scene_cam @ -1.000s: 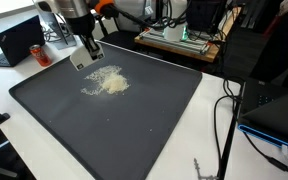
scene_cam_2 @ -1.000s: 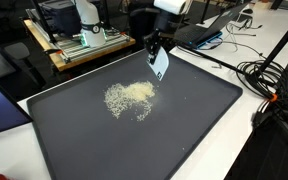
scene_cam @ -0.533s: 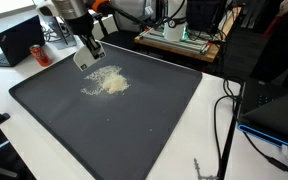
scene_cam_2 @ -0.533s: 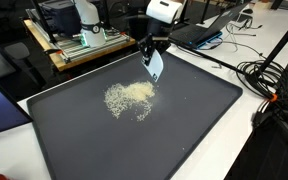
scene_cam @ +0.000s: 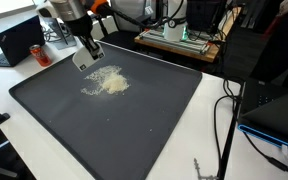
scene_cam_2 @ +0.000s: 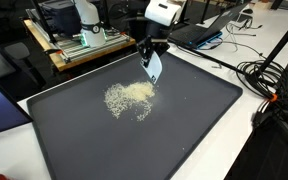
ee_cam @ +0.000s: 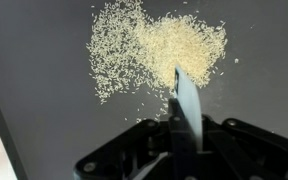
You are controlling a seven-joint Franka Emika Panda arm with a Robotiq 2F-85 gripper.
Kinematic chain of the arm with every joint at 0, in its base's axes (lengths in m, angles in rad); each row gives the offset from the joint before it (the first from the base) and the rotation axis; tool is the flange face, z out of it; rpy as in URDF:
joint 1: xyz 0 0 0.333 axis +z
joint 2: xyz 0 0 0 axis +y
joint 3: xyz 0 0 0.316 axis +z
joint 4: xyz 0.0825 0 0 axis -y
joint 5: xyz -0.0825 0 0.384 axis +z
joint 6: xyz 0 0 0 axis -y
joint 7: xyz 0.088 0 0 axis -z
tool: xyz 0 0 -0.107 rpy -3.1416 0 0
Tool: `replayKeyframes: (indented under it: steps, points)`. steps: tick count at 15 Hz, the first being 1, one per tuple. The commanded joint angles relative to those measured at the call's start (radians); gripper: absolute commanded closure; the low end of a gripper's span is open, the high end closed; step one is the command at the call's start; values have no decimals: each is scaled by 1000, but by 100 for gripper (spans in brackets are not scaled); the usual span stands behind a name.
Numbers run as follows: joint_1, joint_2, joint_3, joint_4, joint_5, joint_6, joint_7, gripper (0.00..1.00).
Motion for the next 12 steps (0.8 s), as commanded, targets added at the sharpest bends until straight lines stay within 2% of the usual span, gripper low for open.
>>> replayKeyframes:
  steps: [1, 7, 12]
  points:
    - [-41, 38, -14, 45, 42, -15, -86, 99]
    - [-126, 82, -22, 73, 103, -11, -210, 99]
    - [-219, 95, -16, 45, 234, 24, -326, 99]
